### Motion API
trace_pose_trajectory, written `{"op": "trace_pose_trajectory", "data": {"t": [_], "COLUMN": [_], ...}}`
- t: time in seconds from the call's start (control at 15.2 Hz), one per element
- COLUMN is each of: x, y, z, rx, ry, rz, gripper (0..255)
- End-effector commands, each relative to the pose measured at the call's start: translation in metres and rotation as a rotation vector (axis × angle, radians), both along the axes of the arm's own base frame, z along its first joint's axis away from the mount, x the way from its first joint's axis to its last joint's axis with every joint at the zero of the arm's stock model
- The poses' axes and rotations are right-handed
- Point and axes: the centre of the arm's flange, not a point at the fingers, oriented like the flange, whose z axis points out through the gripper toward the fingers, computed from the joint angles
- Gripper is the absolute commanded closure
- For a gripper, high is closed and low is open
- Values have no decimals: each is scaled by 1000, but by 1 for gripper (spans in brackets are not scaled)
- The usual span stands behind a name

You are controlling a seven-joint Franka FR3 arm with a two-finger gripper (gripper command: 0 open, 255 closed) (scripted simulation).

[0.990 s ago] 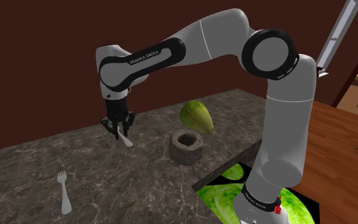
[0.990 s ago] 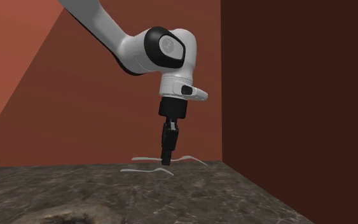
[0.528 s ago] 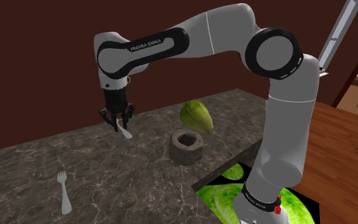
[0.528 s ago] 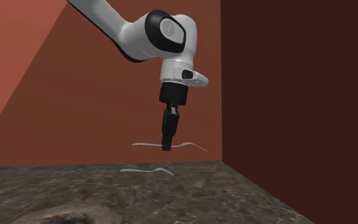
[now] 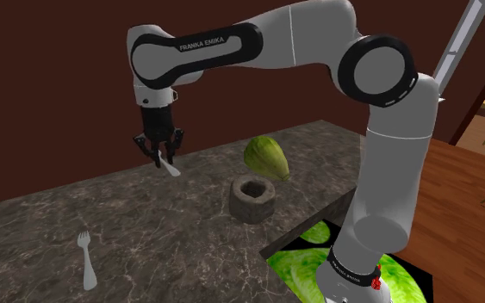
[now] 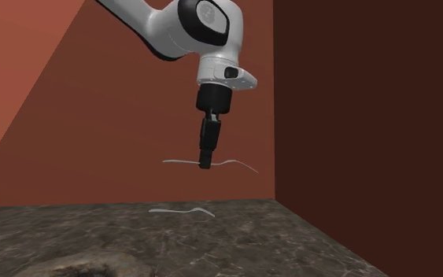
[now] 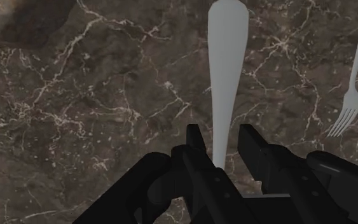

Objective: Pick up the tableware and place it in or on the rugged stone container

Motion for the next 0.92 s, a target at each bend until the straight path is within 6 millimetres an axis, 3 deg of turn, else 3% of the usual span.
{"op": "trace_pose_trajectory", "data": {"t": [0.0, 0.86], "x": [-16, -143], "y": [-13, -128], "z": [1, -8], "rx": [0, 0], "ry": [0, 0], "rz": [0, 0], "gripper": [255, 255]}}
